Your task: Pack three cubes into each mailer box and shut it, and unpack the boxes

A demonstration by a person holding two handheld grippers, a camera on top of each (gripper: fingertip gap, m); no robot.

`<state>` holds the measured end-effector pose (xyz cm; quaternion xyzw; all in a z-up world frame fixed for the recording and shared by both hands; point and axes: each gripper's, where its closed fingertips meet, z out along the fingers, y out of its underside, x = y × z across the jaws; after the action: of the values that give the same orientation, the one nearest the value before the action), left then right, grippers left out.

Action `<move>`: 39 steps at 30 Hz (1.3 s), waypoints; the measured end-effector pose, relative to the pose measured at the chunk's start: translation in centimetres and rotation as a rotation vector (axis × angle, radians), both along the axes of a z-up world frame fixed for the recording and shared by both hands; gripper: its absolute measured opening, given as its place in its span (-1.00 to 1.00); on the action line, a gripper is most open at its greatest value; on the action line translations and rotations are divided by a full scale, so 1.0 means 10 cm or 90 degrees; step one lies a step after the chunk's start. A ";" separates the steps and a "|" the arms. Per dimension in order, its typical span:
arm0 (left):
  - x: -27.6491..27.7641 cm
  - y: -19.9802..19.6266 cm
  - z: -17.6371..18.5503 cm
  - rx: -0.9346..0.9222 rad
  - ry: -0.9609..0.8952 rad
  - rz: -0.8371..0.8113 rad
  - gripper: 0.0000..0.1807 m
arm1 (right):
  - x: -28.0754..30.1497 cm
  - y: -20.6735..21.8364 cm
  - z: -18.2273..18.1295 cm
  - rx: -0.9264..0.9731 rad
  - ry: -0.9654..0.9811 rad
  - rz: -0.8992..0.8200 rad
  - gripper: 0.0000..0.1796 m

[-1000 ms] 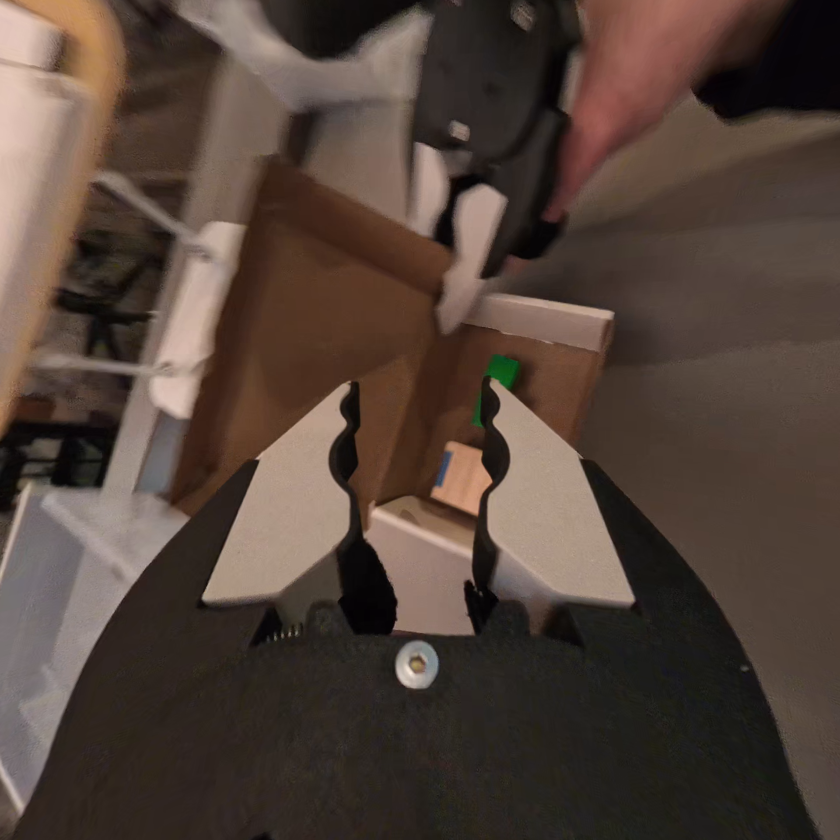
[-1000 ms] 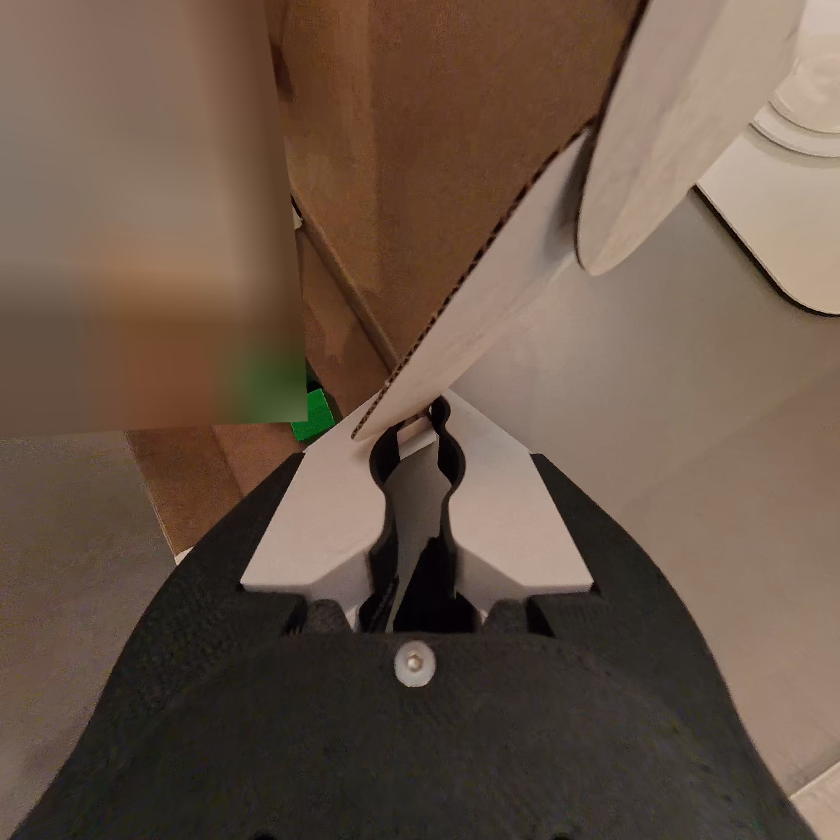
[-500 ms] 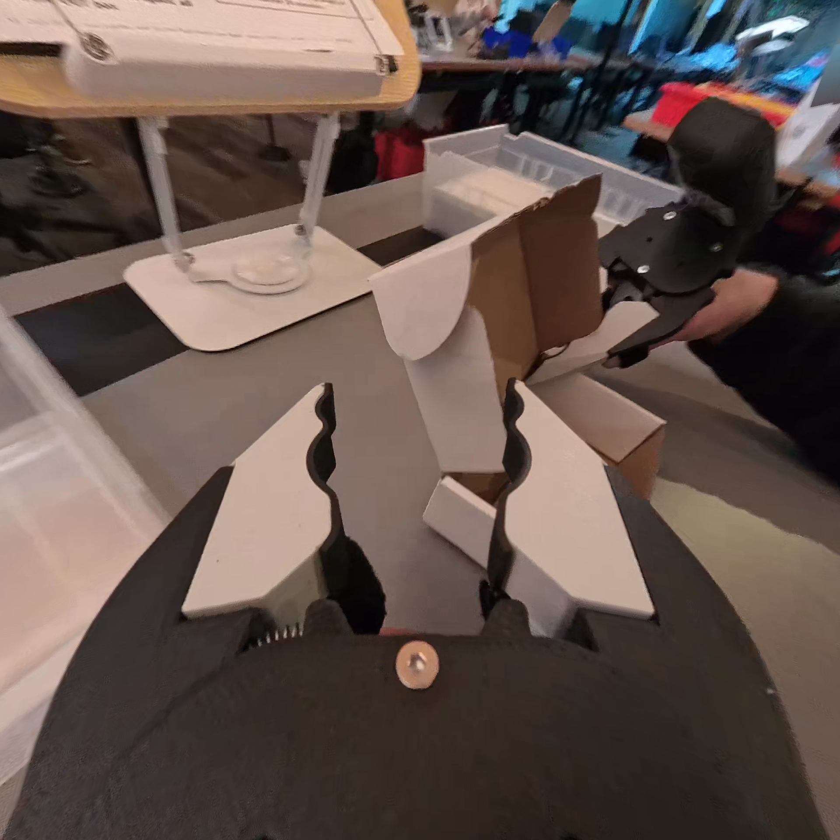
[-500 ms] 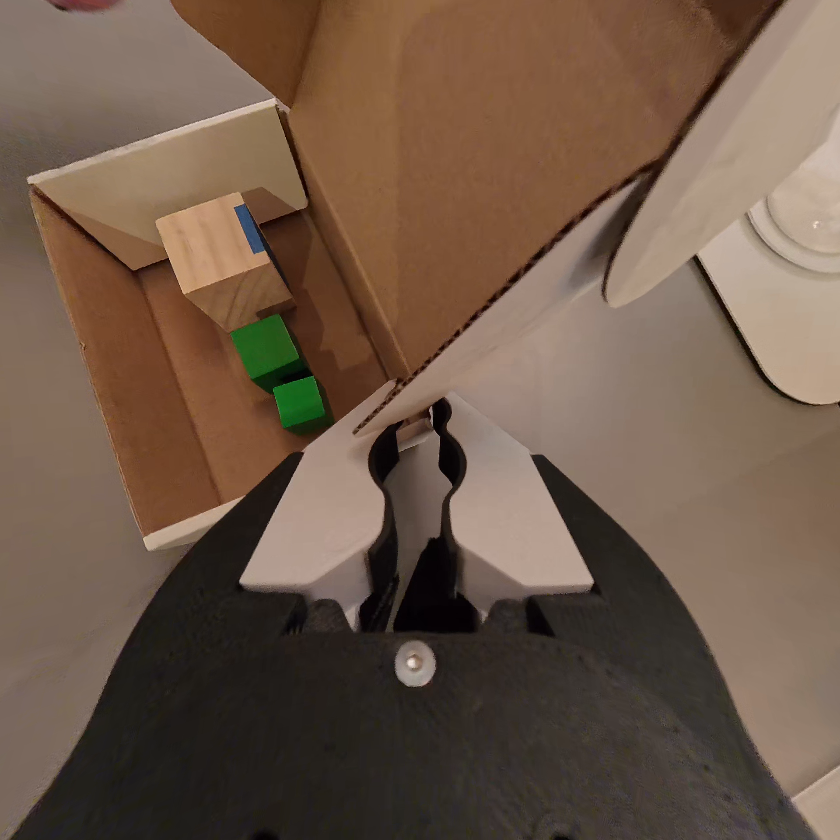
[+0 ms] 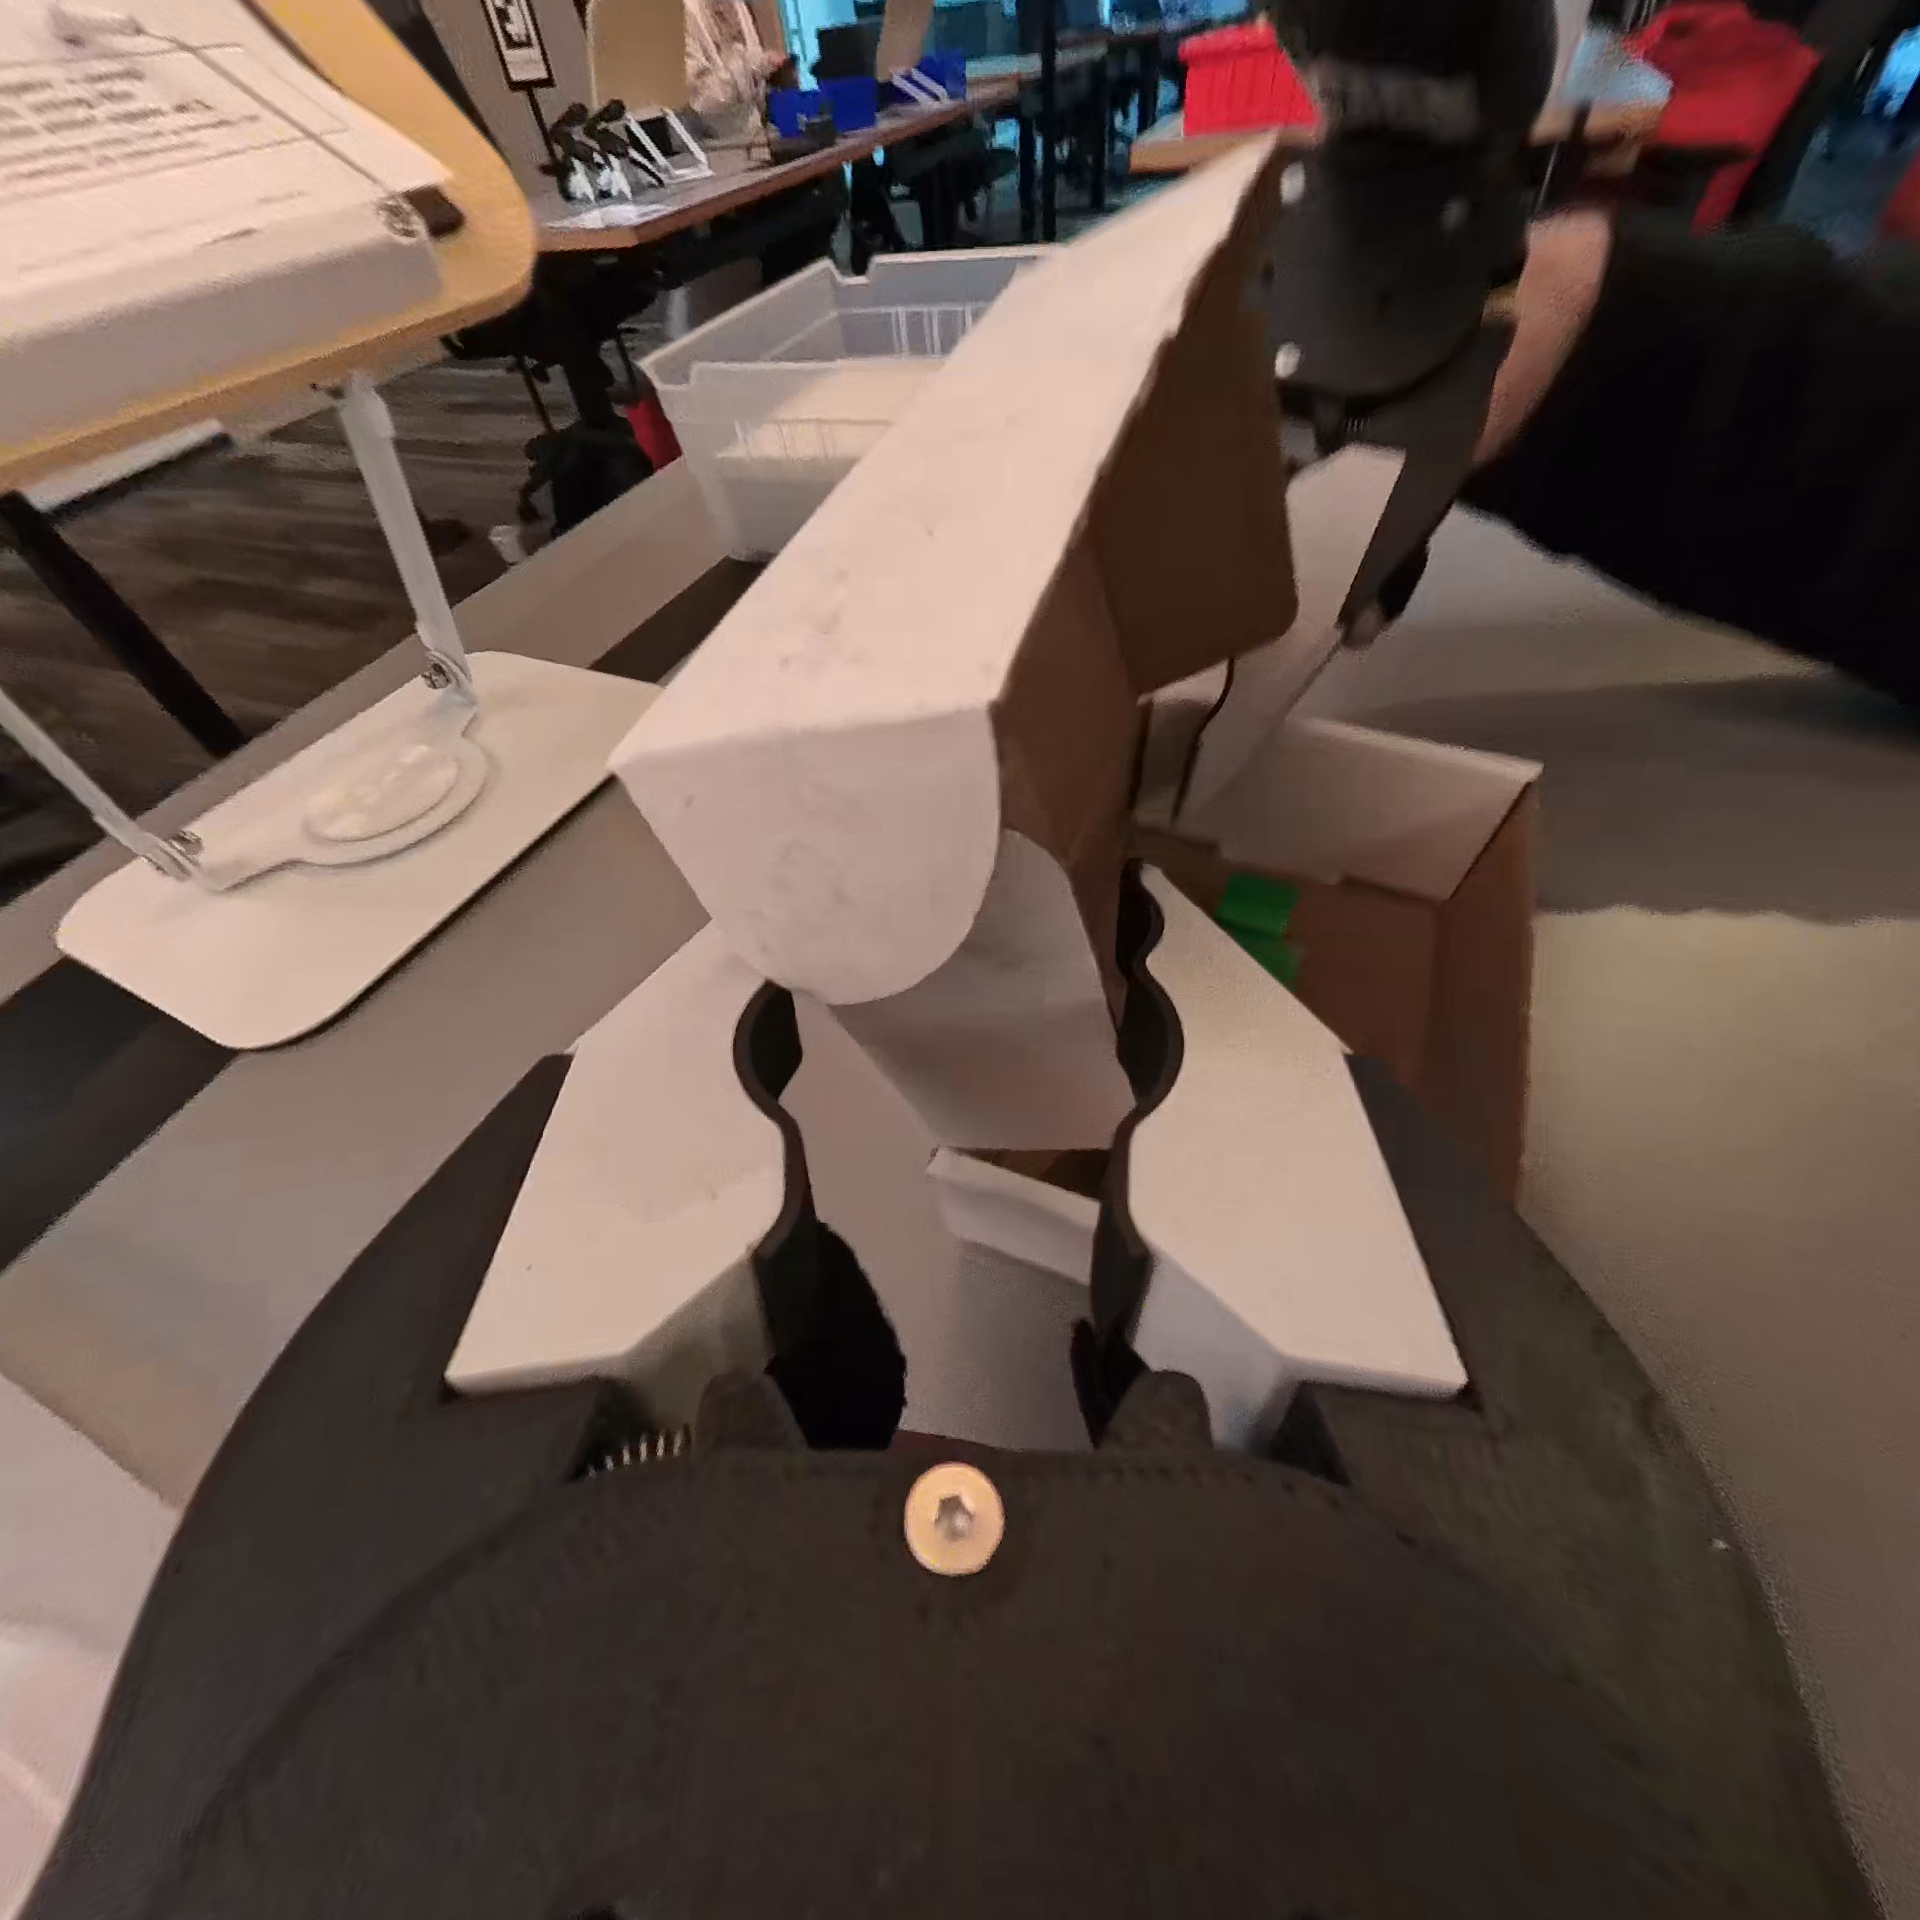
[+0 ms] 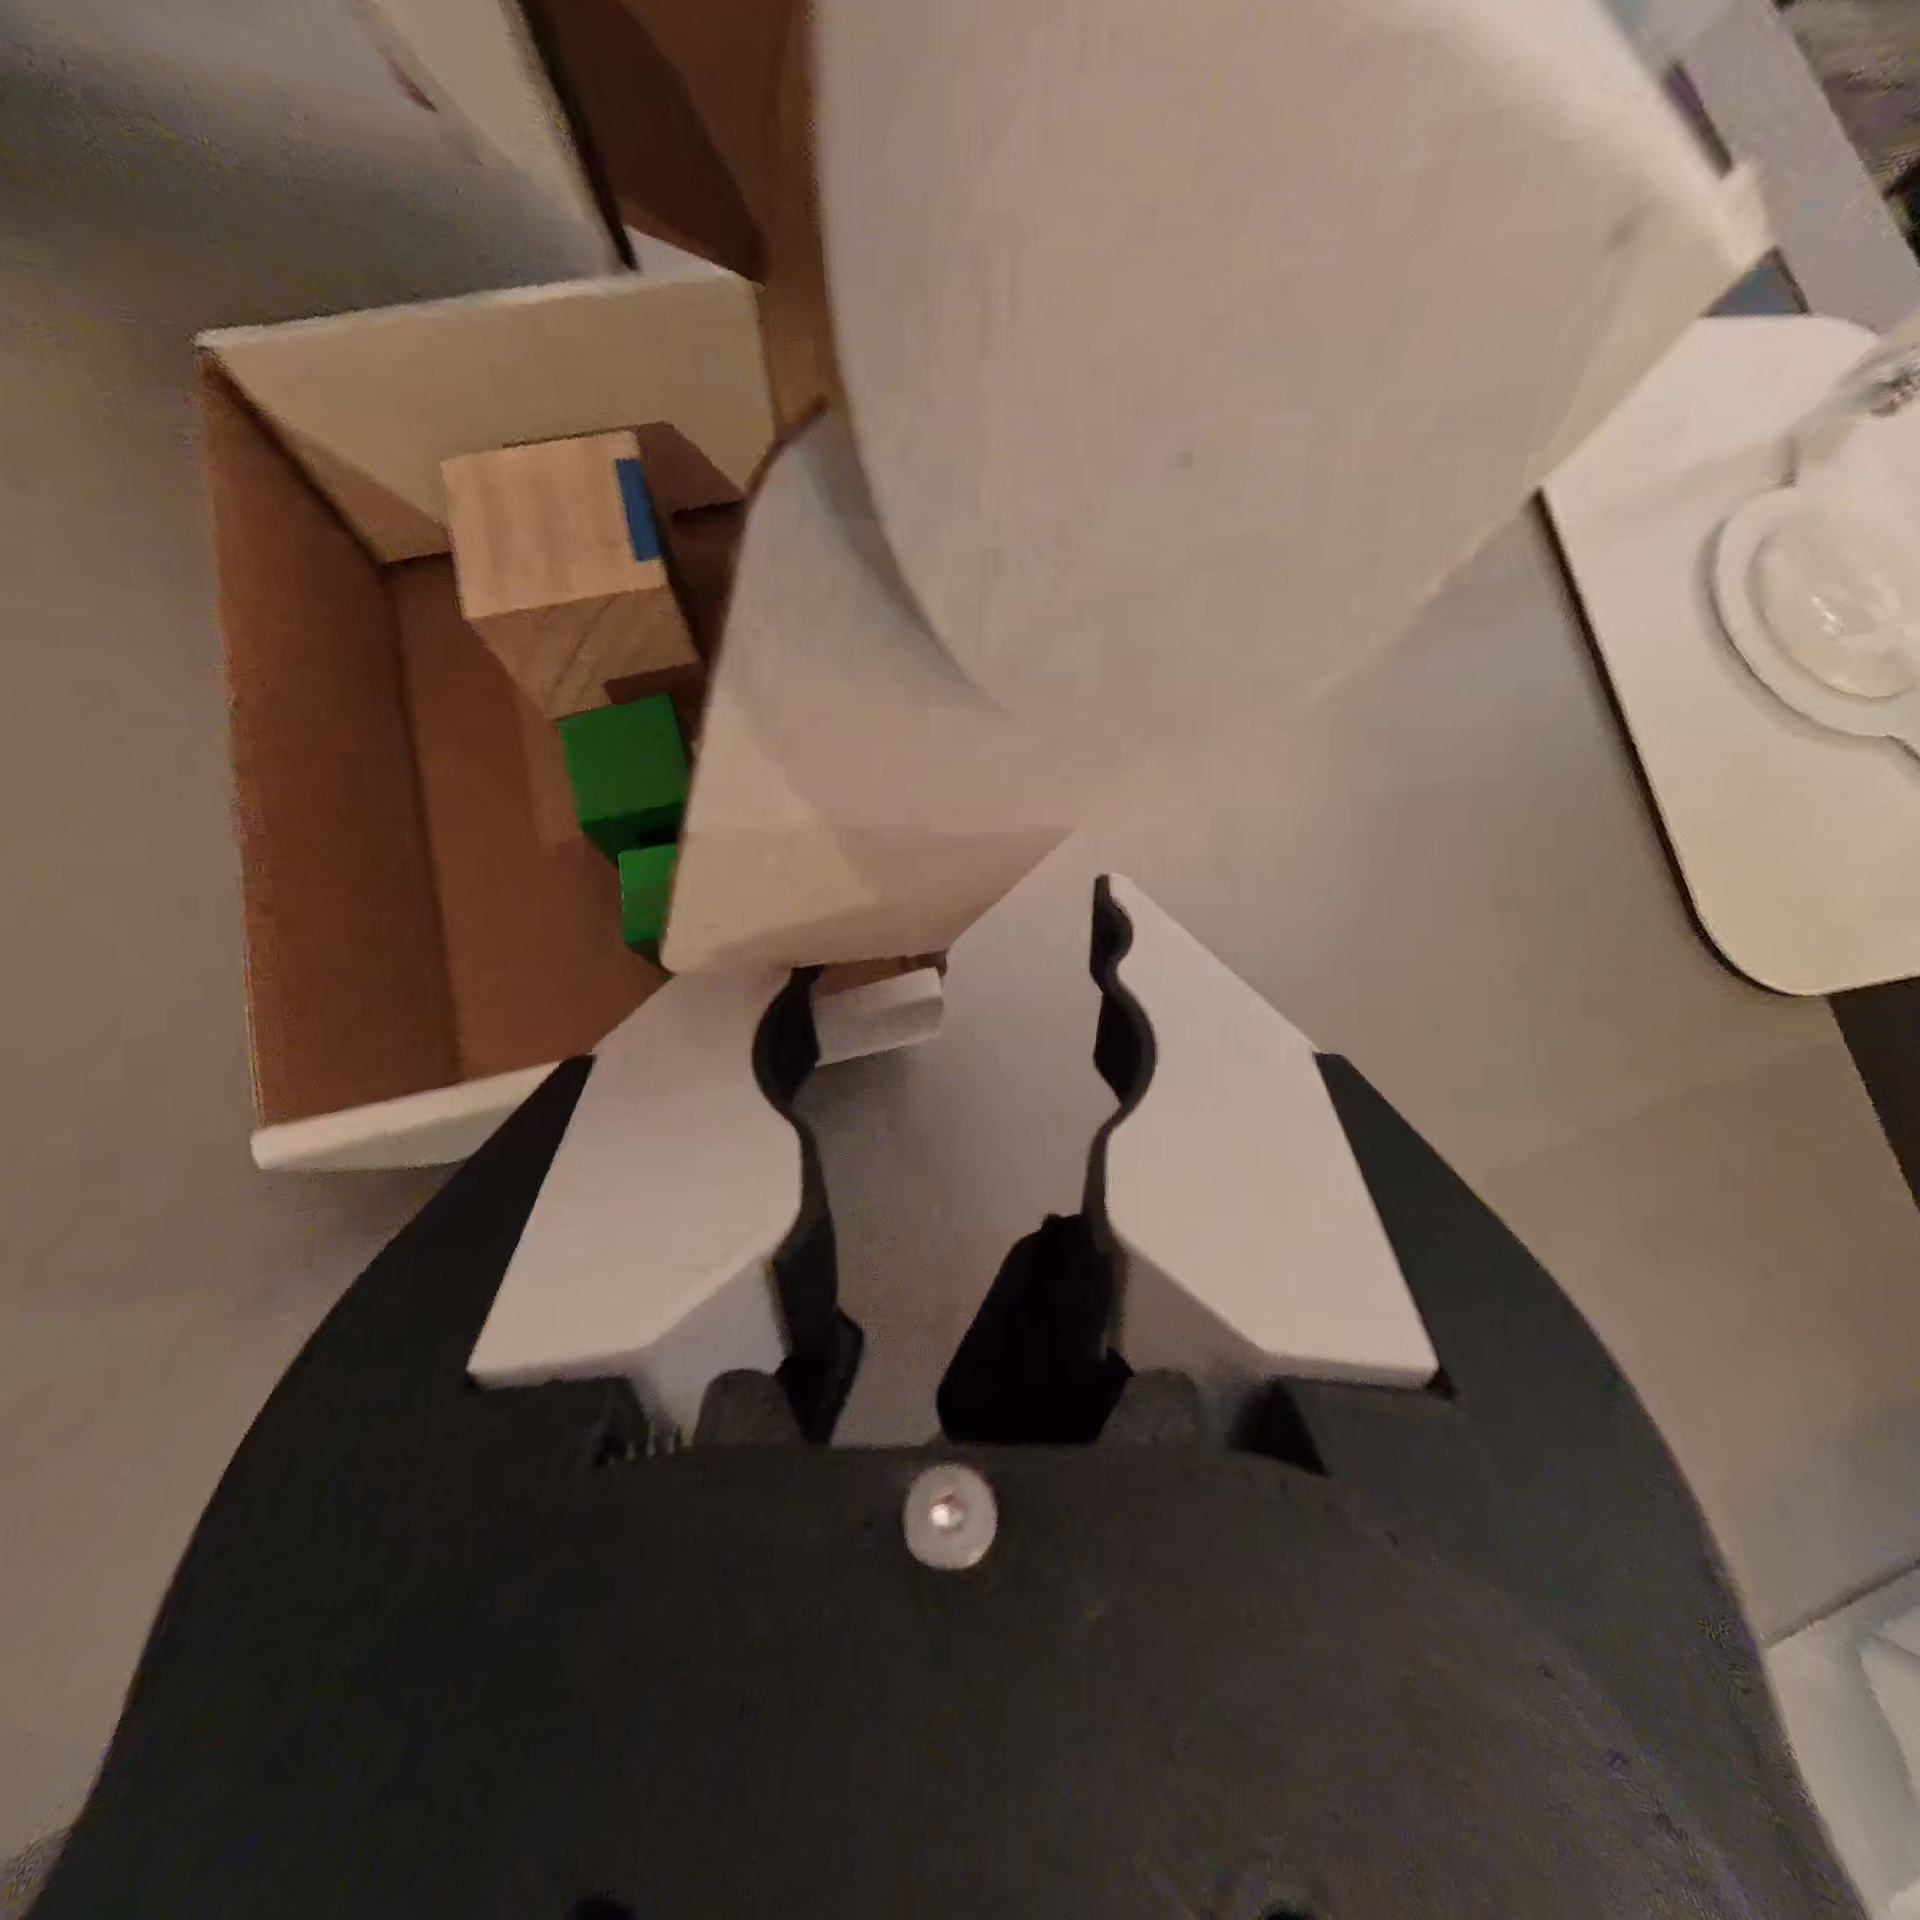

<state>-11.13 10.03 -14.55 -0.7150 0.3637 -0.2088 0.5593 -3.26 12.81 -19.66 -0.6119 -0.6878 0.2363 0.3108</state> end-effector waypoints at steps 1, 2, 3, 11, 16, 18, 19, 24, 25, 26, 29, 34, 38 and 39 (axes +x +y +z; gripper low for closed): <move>0.00 -0.01 -0.02 0.012 0.022 0.009 -0.35 | 0.03 -0.04 0.04 -0.003 0.007 0.012 -0.41; 0.01 -0.01 -0.03 0.020 0.037 0.018 -0.35 | 0.05 -0.07 0.07 -0.016 0.016 0.018 -0.39; 0.03 -0.02 -0.02 0.032 0.050 0.017 -0.36 | 0.07 -0.11 0.09 -0.031 0.018 0.025 -0.33; 0.13 -0.04 -0.02 0.048 0.113 0.031 -0.38 | 0.19 -0.16 0.06 -0.092 0.004 0.008 0.06; 0.14 -0.05 -0.04 0.049 0.155 0.020 -0.39 | 0.26 -0.07 0.00 -0.108 0.002 -0.031 0.06; 0.13 -0.03 -0.04 0.027 0.144 0.017 -0.39 | 0.28 -0.09 0.06 -0.146 0.023 -0.037 0.07; 0.11 -0.02 -0.06 0.028 0.162 0.019 -0.40 | 0.28 -0.11 0.09 -0.158 0.035 -0.035 0.07; 0.07 0.03 -0.13 0.011 0.192 0.041 -0.41 | 0.36 -0.10 0.01 -0.179 0.010 -0.043 0.17; 0.06 0.04 -0.13 0.011 0.196 0.045 -0.41 | 0.37 -0.13 -0.01 -0.190 0.007 -0.034 0.17; 0.06 0.03 -0.14 0.017 0.209 0.044 -0.41 | 0.37 -0.15 0.02 -0.189 0.024 -0.018 0.18; 0.08 0.00 -0.16 0.041 0.246 0.039 -0.41 | 0.32 -0.22 0.31 -0.200 0.117 0.022 0.08; 0.09 -0.02 -0.16 0.055 0.244 0.032 -0.41 | 0.28 -0.23 0.62 -0.160 0.210 0.042 -0.43; 0.13 -0.09 -0.16 0.038 0.218 0.012 -0.41 | 0.24 -0.24 0.59 -0.140 0.196 0.040 -0.41; 0.16 -0.12 -0.17 0.017 0.202 0.007 -0.41 | 0.24 -0.24 0.58 -0.129 0.191 0.037 -0.41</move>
<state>-9.56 8.84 -16.26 -0.7335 0.4461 -0.0851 0.5056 -0.91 10.43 -13.84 -0.5780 -0.6235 0.4021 0.3398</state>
